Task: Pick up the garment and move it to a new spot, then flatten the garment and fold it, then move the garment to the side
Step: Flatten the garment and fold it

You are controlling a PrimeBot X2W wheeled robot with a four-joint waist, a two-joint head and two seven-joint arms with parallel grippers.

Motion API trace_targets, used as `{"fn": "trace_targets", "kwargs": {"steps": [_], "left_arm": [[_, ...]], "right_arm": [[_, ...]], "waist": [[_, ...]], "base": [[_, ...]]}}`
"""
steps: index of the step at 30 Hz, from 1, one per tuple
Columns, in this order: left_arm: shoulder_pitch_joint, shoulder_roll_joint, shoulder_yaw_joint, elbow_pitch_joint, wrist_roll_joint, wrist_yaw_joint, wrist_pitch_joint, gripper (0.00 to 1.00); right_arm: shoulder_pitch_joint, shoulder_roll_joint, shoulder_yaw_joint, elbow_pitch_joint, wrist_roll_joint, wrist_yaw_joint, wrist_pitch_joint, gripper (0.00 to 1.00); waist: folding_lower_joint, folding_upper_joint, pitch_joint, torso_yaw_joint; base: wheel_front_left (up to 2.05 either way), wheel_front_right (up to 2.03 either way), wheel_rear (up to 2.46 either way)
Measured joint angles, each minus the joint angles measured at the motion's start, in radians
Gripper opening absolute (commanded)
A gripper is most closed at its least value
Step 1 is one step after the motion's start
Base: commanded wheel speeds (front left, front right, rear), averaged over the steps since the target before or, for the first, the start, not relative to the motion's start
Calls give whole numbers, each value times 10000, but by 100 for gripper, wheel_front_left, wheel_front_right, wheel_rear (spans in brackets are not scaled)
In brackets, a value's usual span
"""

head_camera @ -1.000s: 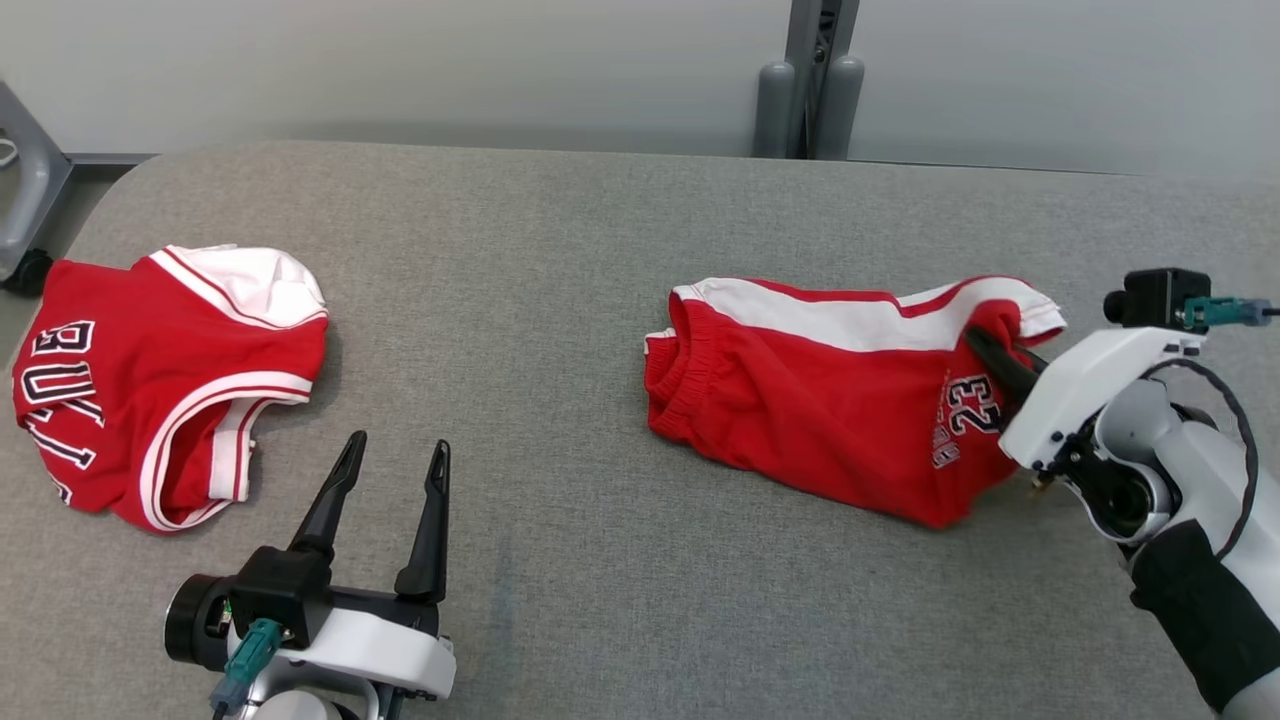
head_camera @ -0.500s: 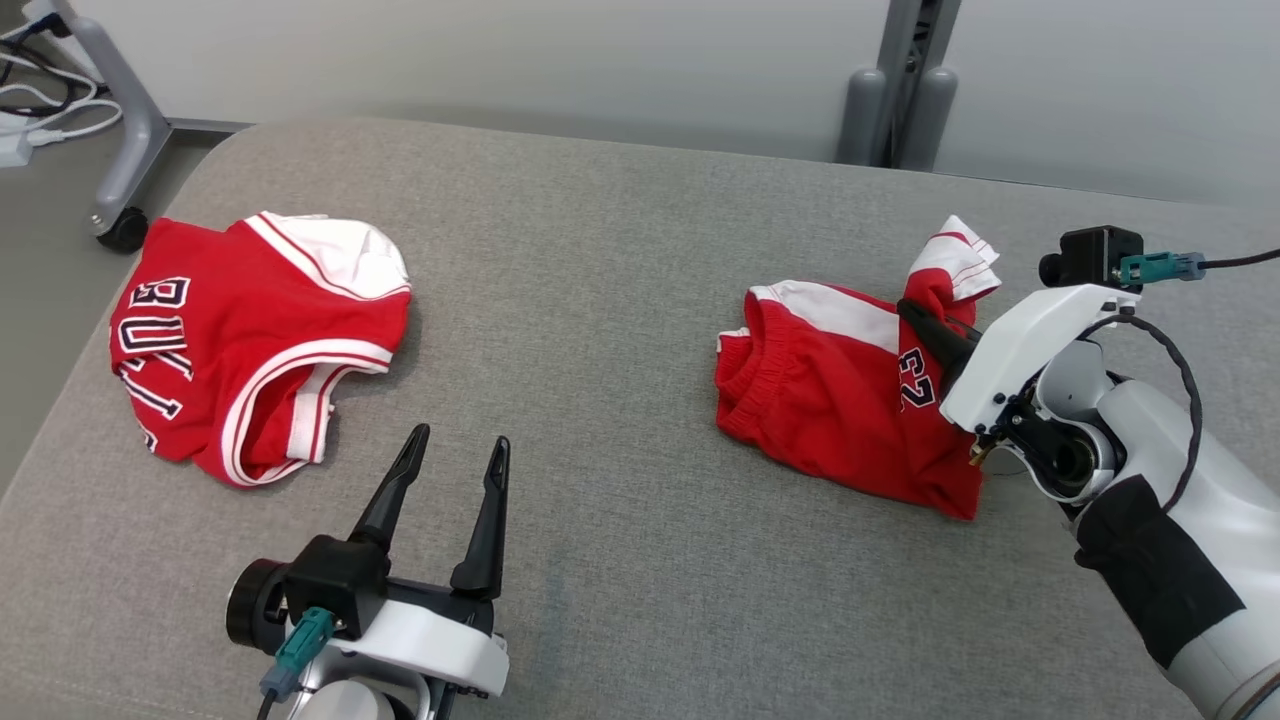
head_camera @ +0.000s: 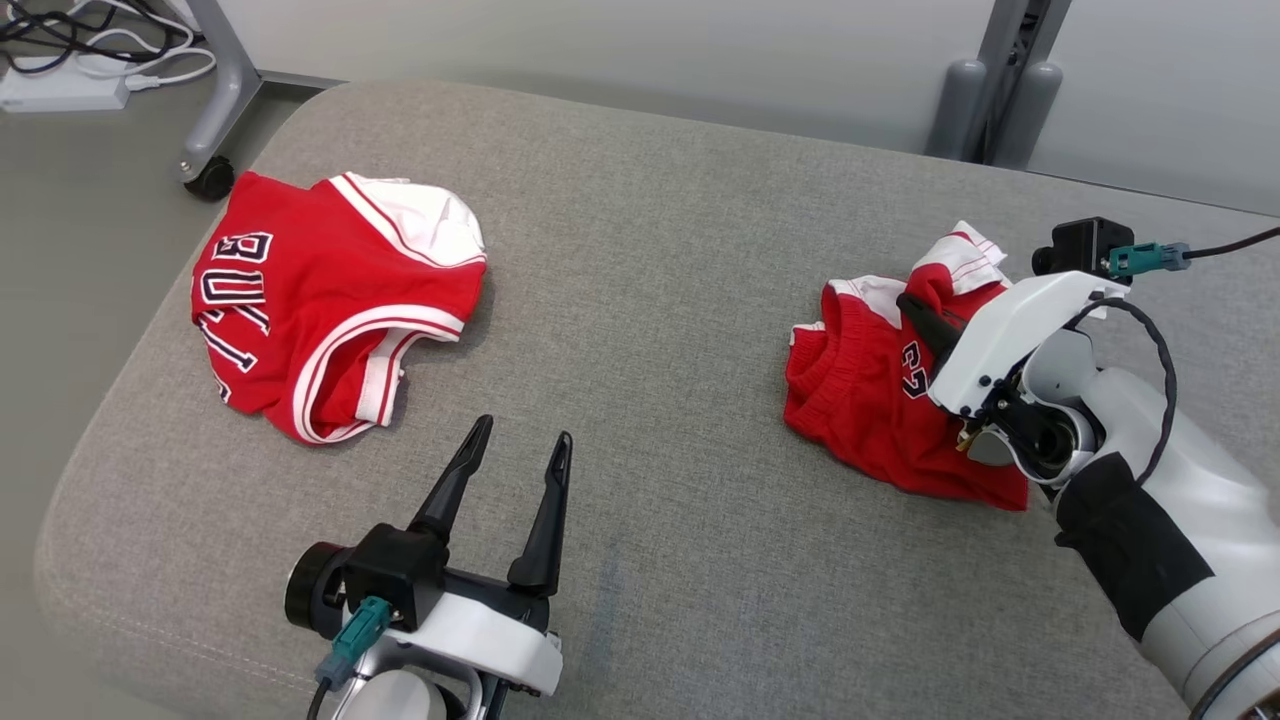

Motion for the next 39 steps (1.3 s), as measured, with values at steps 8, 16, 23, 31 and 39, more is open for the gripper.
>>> {"fn": "trace_targets", "kwargs": {"steps": [8,16,23,31,39], "left_arm": [[-228,2,-360,40,-157,90,0,100],[-286,-2,-362,119,-198,161,0,100],[-255,-2,-102,127,-48,171,0,100],[-42,-2,268,15,207,61,0,100],[-5,-2,464,-163,360,-29,0,100]], "right_arm": [[-161,94,96,447,138,0,-274,0],[-174,138,213,495,314,0,-550,100],[12,-249,483,-324,454,0,-1035,100],[524,-1081,794,-1561,410,0,-2330,100],[866,-1710,1057,-1977,330,0,-3319,100]], "waist": [[0,0,258,332],[0,0,261,362],[0,0,42,31],[0,0,-138,-483],[0,0,-129,-745]], "base": [[0,0,0],[0,0,0],[0,0,0],[0,0,0],[0,0,0]]}}
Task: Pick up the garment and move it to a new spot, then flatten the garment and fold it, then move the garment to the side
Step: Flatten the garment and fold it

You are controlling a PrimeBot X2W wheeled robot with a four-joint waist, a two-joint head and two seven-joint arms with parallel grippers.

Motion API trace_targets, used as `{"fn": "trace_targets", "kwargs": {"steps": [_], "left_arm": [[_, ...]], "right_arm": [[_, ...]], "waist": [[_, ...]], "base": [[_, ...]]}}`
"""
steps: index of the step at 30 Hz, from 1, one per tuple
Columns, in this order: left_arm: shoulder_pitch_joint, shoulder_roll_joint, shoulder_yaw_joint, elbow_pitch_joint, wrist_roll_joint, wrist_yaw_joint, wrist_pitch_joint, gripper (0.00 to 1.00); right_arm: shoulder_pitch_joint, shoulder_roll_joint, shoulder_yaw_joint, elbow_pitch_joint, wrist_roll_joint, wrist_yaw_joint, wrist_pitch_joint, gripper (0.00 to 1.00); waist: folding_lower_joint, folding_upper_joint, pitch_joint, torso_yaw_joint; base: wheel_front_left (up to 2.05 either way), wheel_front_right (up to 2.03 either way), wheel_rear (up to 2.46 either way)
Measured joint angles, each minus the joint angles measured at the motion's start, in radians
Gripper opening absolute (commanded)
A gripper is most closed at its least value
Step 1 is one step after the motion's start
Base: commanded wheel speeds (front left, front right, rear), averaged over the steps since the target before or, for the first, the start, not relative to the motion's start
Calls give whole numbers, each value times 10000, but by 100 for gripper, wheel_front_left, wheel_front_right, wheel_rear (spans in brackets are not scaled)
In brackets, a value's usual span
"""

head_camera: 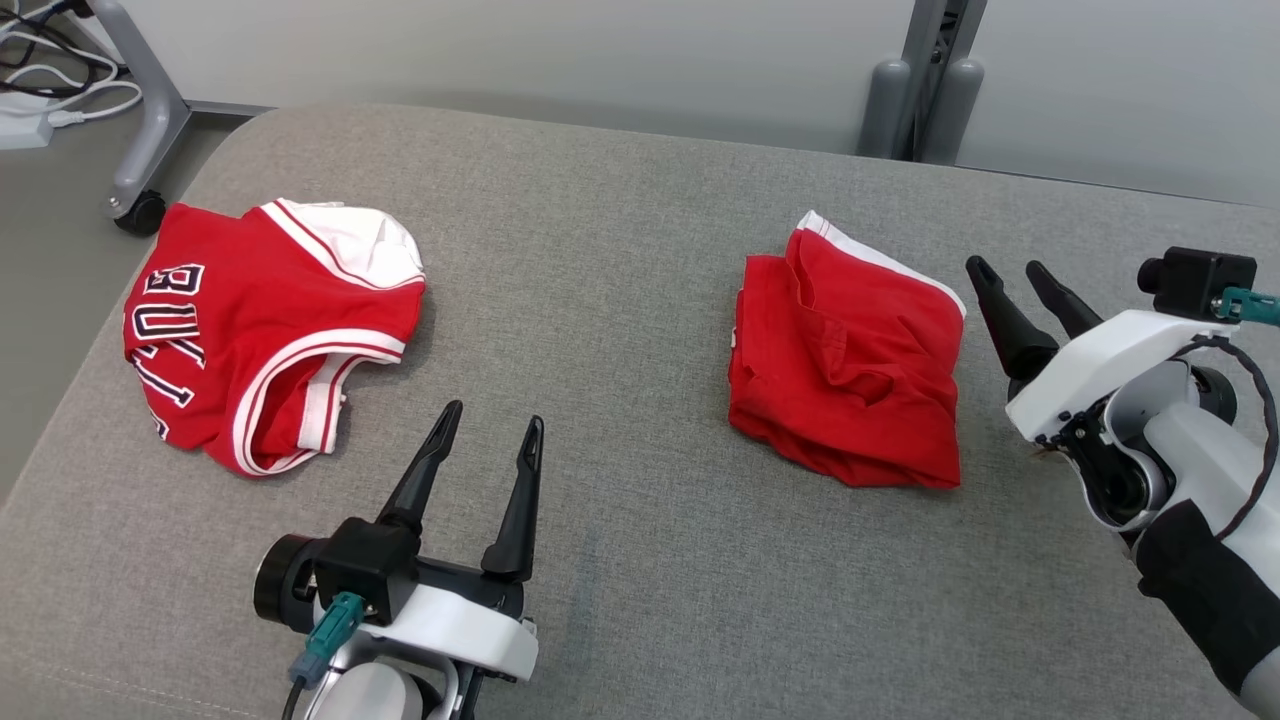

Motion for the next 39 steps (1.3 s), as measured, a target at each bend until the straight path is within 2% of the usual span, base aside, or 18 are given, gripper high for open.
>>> {"fn": "trace_targets", "kwargs": {"steps": [4,5,6,7,13,18,24,31,39], "left_arm": [[33,0,90,-96,29,-4,0,100],[35,-2,100,-111,31,-6,0,100],[35,0,107,-128,31,-10,0,100],[35,0,113,-136,33,-15,0,100],[-16,-2,48,-174,75,-65,0,100],[-45,2,-40,-180,52,-63,0,100],[-97,2,-155,-178,-15,-27,0,100],[-100,0,-153,-174,-50,-2,0,100],[-89,2,-157,-148,-48,-2,0,100]], "right_arm": [[112,-138,431,136,-477,0,-259,100],[112,-128,568,215,-644,0,-286,95],[110,-109,679,290,-771,0,-328,53],[101,-71,744,359,-828,0,-343,0],[-407,107,1292,1049,-1601,0,-462,0],[-649,531,1722,1689,-2132,0,-533,0],[-718,817,1875,2259,-2056,0,-543,0],[-622,1179,2228,2151,-1802,0,-545,0],[-314,1544,2696,1406,-1267,0,-575,0]], "waist": [[-1,0,47,-77],[0,0,65,-86],[-1,0,83,-92],[0,0,100,-92],[-1,0,218,76],[0,0,327,357],[0,0,475,735],[-1,0,482,912],[0,0,341,875]], "base": [[0,0,0],[0,0,0],[0,0,0],[0,0,0],[0,0,0],[0,0,0],[0,0,0],[0,0,0],[0,0,0]]}}
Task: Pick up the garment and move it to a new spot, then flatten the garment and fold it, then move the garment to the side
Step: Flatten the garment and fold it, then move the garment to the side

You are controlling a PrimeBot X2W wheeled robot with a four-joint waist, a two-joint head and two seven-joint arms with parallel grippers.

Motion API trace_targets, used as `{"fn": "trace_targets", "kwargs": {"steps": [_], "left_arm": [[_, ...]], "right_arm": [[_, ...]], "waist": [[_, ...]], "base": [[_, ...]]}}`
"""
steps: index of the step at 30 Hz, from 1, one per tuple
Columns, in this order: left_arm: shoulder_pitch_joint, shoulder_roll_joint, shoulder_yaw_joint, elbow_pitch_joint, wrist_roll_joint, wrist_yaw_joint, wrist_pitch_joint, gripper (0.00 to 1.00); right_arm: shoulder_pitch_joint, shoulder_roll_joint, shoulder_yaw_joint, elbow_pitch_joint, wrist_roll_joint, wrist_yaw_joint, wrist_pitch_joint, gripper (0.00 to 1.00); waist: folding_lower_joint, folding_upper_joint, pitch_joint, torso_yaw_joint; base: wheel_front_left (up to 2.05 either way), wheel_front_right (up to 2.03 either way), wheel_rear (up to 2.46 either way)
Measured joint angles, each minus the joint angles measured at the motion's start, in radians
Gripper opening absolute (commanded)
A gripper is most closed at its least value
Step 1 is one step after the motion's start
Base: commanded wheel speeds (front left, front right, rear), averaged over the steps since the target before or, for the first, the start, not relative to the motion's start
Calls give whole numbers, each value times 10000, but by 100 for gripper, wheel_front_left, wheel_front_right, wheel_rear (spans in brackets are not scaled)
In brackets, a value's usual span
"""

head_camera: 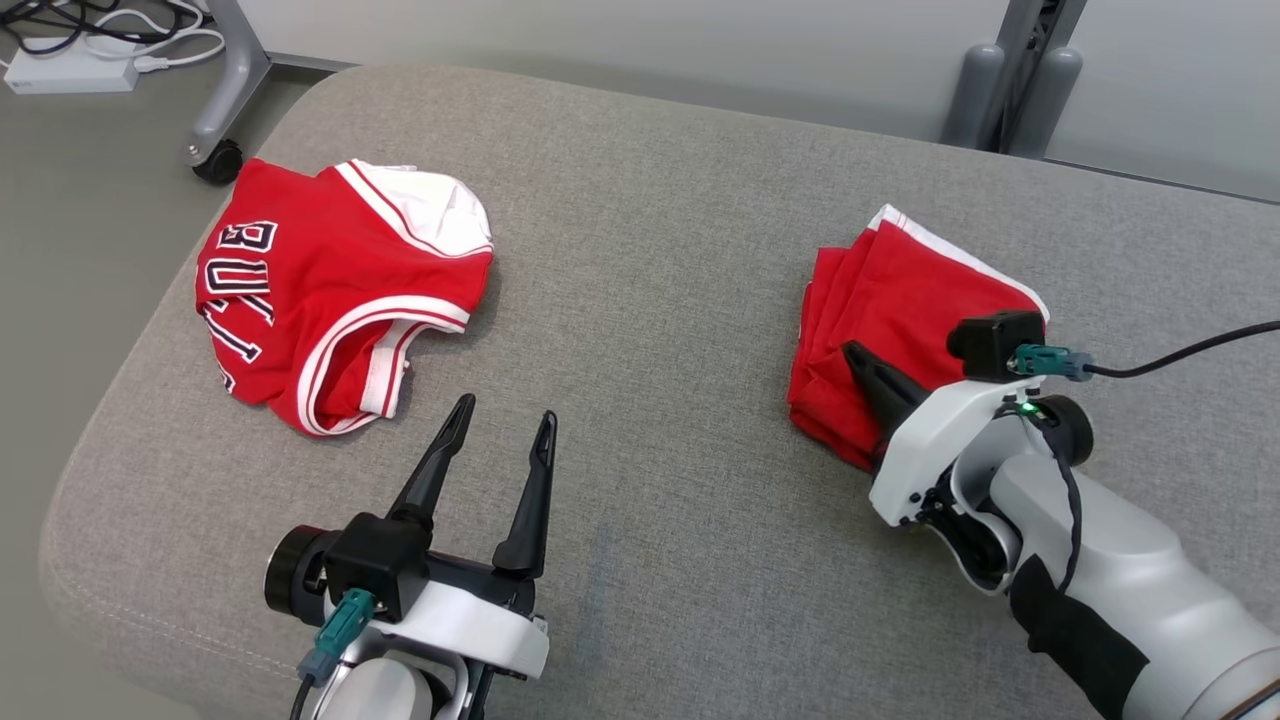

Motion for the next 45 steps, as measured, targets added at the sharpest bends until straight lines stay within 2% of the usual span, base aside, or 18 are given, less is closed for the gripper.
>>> {"fn": "trace_targets", "kwargs": {"steps": [5,13,14,15,16,20,27,30,38,45], "left_arm": [[1,0,-15,13,0,-2,0,100],[114,-2,171,-13,79,0,0,100],[133,0,194,-23,82,0,0,100],[145,0,215,-36,119,0,0,100],[159,0,230,-56,138,-2,0,100],[190,0,261,-90,182,-4,0,100],[198,-2,209,-100,198,-19,0,100],[181,-4,151,-104,198,-50,0,100],[80,-2,12,-73,196,-92,0,100],[29,0,-75,-69,196,-90,0,100]], "right_arm": [[144,35,320,-337,424,0,-6,0],[-61,-612,311,-863,1083,0,-6,0],[-91,-756,295,-865,1197,0,-8,14],[-100,-901,314,-867,1233,0,27,40],[-110,-1047,311,-882,1252,0,38,100],[-284,-1567,136,-903,1739,0,282,100],[-310,-2194,-307,-1014,3294,0,2265,100],[-367,-2282,-497,-1037,4048,0,3505,100],[-553,-2405,-895,-805,5287,0,5760,100],[-556,-2380,-1129,-387,5829,0,6809,100]], "waist": [[0,0,-48,-54],[0,0,-206,-475],[0,0,-227,-544],[0,0,-248,-615],[0,0,-266,-685],[0,0,-313,-943],[0,0,-219,-1113],[0,0,-144,-1089],[0,0,19,-806],[1,0,149,-485]], "base": [[0,0,0],[0,0,0],[0,0,0],[0,0,0],[0,0,0],[0,0,0],[0,0,0],[0,0,0],[0,0,0],[0,0,0]]}}
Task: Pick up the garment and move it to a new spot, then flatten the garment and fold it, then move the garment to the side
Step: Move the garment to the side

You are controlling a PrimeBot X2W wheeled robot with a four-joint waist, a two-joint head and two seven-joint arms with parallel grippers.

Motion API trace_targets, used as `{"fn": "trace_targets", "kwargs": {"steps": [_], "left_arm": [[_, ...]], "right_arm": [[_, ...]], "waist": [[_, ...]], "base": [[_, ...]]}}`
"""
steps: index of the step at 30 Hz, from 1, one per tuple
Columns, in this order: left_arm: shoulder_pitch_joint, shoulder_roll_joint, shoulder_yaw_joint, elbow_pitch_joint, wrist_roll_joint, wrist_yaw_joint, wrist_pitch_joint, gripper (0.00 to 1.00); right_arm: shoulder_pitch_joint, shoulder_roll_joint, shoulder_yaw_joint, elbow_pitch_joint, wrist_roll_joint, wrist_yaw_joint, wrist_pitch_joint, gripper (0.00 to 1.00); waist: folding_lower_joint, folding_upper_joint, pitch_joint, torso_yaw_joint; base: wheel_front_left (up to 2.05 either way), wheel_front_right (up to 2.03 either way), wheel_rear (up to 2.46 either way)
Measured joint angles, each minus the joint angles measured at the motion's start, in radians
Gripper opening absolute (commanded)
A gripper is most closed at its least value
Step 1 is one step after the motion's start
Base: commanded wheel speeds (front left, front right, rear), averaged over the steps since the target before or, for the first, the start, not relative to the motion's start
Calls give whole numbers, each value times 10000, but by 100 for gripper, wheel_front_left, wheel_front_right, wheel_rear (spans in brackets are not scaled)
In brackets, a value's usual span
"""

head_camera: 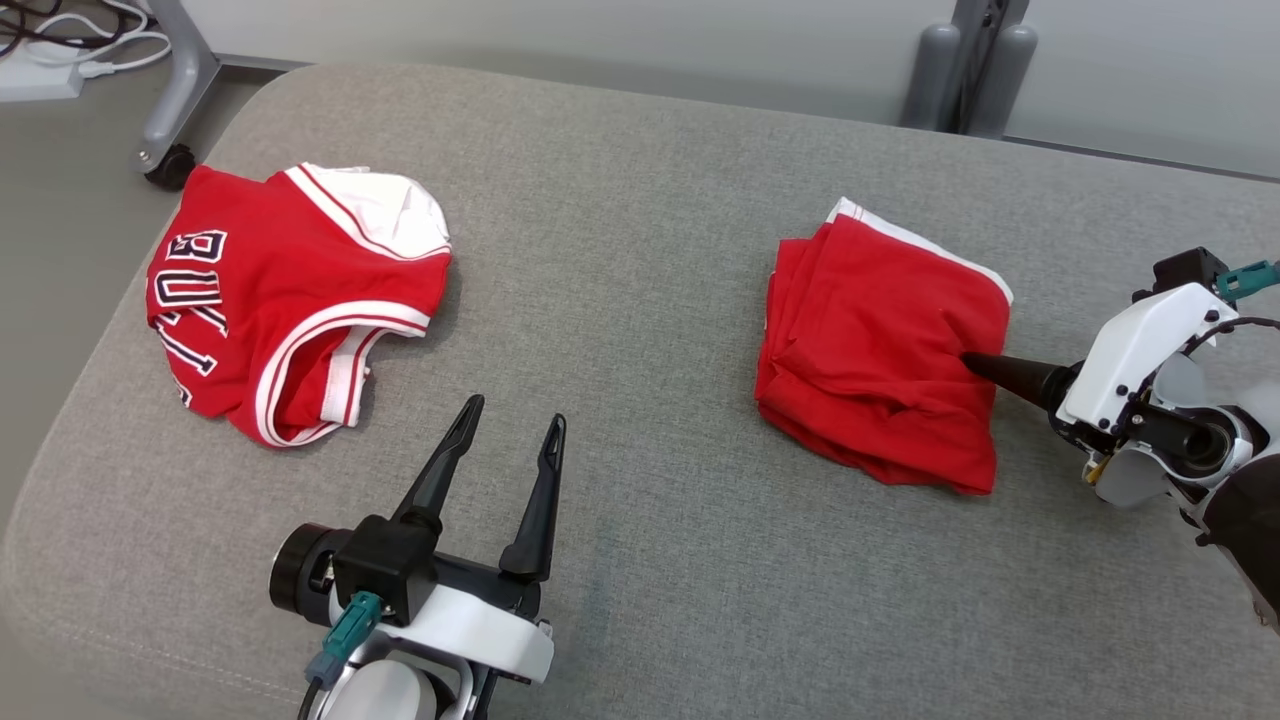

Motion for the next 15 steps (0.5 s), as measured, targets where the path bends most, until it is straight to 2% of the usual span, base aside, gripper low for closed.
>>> {"fn": "trace_targets", "kwargs": {"steps": [12,13,14,15], "left_arm": [[-93,-2,-92,-29,-2,-2,0,100],[-113,-2,-102,-35,-8,0,0,100],[-122,-2,-107,-40,-21,2,0,100],[-124,-2,-113,-42,-25,4,0,100]], "right_arm": [[-96,247,-474,430,420,0,637,100],[-111,268,-476,433,414,0,648,98],[-118,282,-485,430,405,2,646,74],[-127,297,-508,412,399,0,623,45]], "waist": [[0,0,363,367],[0,0,394,394],[0,0,422,420],[-1,0,451,443]], "base": [[0,0,0],[0,0,0],[0,0,0],[0,0,0]]}}
